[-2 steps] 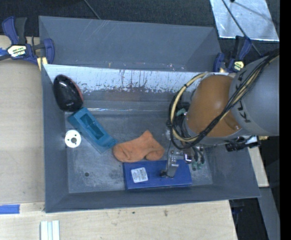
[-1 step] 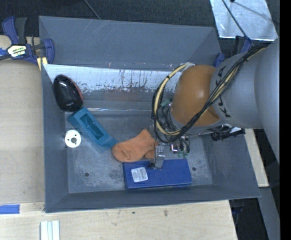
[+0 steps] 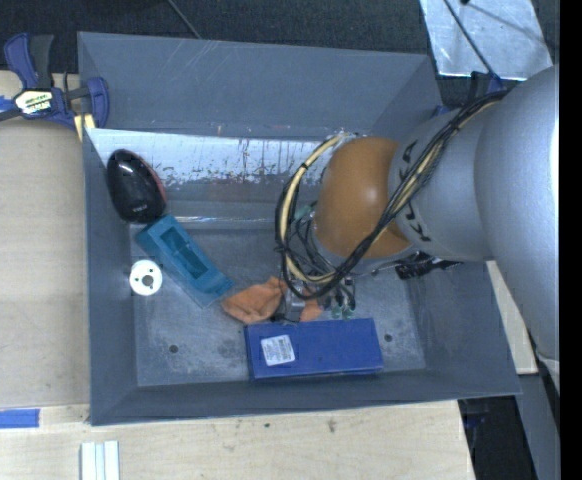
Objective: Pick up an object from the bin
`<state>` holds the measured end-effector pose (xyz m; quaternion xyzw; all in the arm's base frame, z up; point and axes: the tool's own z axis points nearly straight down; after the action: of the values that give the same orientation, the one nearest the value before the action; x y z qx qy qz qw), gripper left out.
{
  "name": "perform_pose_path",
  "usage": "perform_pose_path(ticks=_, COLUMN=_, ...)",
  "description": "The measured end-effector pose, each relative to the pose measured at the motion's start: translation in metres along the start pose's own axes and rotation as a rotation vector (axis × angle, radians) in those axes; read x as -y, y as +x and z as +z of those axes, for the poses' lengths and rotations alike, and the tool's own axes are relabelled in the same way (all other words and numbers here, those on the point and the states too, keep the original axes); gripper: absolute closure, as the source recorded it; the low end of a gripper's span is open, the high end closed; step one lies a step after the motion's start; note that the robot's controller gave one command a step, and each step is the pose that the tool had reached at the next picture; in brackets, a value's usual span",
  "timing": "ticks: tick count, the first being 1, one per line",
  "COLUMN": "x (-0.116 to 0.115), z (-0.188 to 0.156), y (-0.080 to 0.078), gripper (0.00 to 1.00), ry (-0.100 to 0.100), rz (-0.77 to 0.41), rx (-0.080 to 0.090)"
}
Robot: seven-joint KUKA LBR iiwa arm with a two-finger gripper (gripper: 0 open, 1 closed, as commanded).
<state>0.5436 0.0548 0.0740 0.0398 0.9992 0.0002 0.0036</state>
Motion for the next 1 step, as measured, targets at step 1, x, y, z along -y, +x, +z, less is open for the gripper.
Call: perform_pose_path(ticks=1, x=0.0, z=0.0, y=0.0001, gripper=1.0, ry=0.0, rz=0.0, rx=0.0)
